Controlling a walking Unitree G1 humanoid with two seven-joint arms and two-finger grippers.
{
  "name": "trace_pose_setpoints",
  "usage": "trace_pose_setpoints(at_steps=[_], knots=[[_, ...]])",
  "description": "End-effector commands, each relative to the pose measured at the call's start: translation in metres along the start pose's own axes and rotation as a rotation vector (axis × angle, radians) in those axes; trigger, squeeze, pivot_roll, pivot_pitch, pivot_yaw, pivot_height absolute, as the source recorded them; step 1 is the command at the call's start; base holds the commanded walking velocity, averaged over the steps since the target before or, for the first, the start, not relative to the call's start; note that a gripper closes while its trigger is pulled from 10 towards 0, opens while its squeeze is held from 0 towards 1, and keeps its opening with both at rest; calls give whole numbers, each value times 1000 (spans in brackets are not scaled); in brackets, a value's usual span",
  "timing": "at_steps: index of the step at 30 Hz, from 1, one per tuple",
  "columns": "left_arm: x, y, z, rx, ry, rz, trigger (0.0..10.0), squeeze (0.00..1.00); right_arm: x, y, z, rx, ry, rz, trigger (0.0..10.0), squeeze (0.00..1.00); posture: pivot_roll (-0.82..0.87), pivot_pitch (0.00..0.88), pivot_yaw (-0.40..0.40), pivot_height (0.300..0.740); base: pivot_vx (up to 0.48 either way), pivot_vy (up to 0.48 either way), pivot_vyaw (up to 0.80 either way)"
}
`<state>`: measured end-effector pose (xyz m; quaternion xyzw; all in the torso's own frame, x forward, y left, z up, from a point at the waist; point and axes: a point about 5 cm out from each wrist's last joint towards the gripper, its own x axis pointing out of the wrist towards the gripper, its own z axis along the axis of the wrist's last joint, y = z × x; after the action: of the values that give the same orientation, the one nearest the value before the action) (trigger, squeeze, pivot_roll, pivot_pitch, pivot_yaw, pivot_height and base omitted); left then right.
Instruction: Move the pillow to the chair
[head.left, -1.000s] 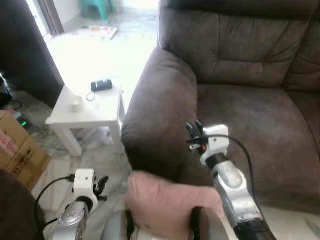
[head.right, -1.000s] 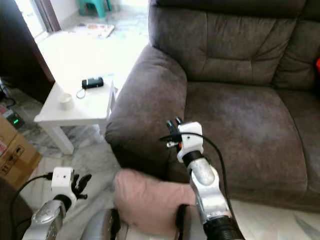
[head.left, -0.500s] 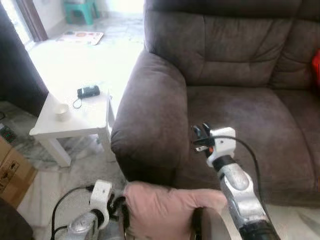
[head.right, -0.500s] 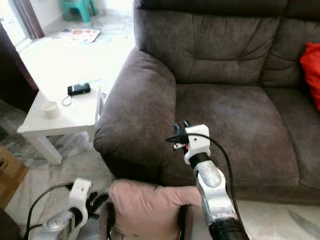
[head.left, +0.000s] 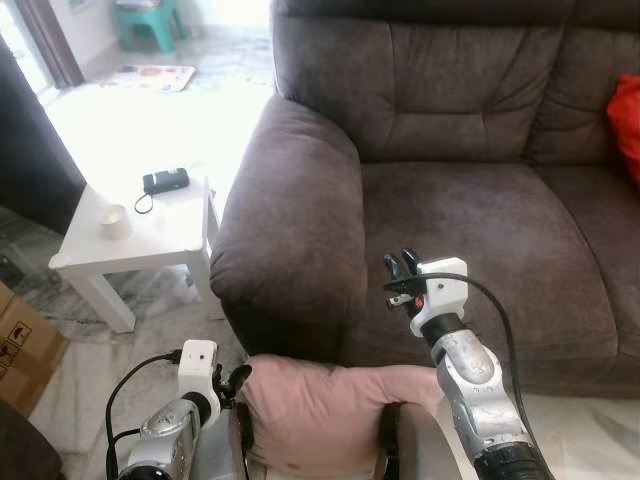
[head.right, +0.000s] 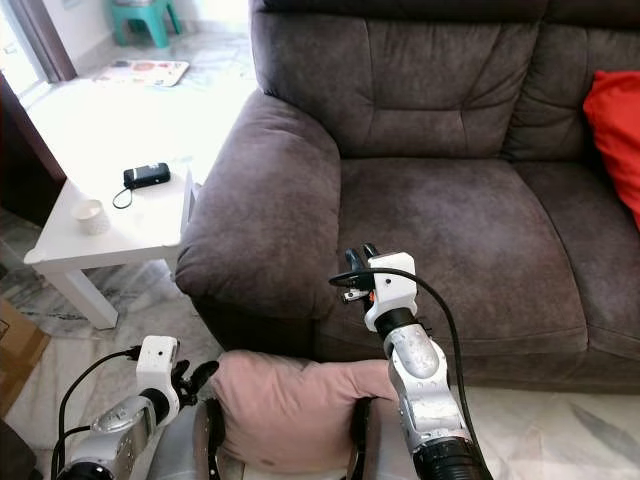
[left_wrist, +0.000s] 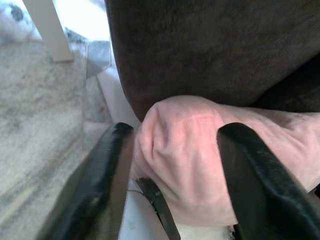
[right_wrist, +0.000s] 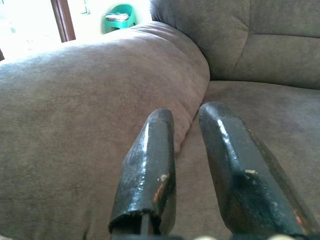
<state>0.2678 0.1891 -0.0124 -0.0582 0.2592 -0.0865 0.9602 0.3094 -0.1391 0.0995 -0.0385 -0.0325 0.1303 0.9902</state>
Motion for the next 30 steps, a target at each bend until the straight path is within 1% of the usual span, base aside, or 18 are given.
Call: trace_pose_setpoints(at_steps=[1,8,9,12,13,14,15,21,25,29,30], knots=[[0,0,-5,-16,15,19,10000,1000,-1,-1,-2,10,6,-3,10000,0,88,95,-15,557,0,0,0],[1,0,-7,-9,17,49,10000,1000,-1,0,-3,11,10,1,10000,0,86,98,-15,557,0,0,0],[0,0,-8,-19,16,44,10000,1000,-1,0,-3,9,9,2,10000,0,88,99,-18,557,0,0,0],[0,-1,-12,-6,33,45,10000,1000,-2,1,-2,9,6,5,10000,0,86,98,-20,557,0,0,0],[0,-1,-12,7,34,41,10000,871,-2,0,-2,8,6,7,10000,0,85,98,-21,557,0,0,0],[0,-1,-12,7,34,41,10000,871,-2,0,-2,8,6,7,10000,0,85,98,-21,557,0,0,0],[1,-2,-12,8,33,40,10000,0,-3,0,-3,8,8,7,10000,0,80,100,-20,557,0,0,0],[4,-1,-3,3,7,57,10000,0,-7,-4,-3,-1,11,-8,10000,0,62,116,-21,557,0,0,0],[7,0,4,-1,-11,66,10000,0,-11,-10,4,2,-14,-31,10000,0,31,139,-14,557,0,0,0],[9,0,6,-10,-7,75,10000,0,-20,-13,6,2,-18,-41,10000,0,14,166,-18,557,0,0,0],[9,1,7,-25,-12,79,10000,0,-24,-13,5,-3,-11,-40,10000,0,7,177,-22,557,0,0,0]])
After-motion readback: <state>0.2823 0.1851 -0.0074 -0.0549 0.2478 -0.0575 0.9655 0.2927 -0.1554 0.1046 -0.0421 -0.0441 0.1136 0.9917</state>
